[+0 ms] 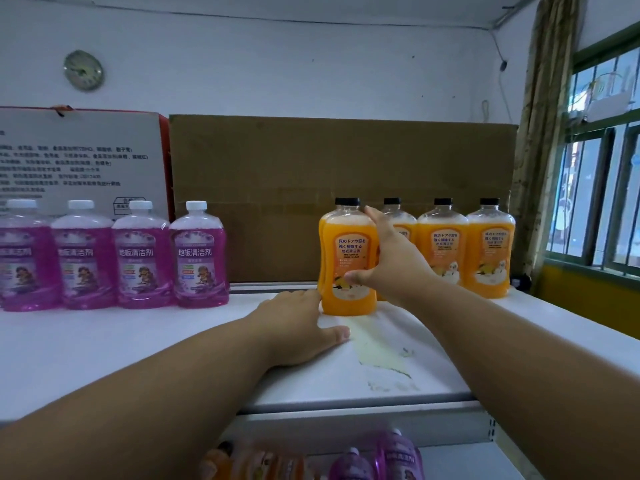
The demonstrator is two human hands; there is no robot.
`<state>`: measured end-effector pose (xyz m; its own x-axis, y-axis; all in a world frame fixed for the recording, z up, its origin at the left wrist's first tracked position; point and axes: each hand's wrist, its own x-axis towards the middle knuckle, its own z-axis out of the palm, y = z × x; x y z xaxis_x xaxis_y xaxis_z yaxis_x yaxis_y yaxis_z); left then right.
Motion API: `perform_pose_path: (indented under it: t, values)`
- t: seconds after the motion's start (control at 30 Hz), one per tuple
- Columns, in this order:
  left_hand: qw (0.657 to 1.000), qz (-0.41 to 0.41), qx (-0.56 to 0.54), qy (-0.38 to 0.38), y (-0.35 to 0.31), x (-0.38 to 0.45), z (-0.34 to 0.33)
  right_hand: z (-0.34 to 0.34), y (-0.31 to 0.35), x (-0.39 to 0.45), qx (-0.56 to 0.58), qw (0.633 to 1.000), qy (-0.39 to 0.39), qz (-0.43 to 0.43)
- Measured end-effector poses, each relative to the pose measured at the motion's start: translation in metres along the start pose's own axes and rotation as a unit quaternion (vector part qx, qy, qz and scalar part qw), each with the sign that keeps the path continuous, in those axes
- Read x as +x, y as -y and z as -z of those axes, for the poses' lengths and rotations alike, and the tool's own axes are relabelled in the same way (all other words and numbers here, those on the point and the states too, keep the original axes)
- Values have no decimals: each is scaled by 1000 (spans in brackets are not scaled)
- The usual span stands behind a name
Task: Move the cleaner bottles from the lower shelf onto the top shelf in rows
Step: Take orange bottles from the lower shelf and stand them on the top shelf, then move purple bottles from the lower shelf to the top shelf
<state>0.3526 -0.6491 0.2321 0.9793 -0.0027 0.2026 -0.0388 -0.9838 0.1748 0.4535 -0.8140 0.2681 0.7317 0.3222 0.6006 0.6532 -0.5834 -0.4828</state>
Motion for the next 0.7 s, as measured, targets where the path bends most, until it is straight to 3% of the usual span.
perform_pose_path:
  t: [0.23, 0.33, 0.5, 0.7]
  values:
    - [999, 28, 0, -20, -7, -8, 5, 5, 6, -12, -45, 999, -6, -20]
    - [997, 39, -19, -60, -18, -24, 13, 21, 16, -34, -122, 991, -54, 30]
    - [985, 27, -51, -161, -49, -85, 8, 56, 45, -91, -136, 976, -84, 150]
    - [952, -27, -7, -306, -84, -164, -28, 90, 79, -166, -88, 971, -83, 205]
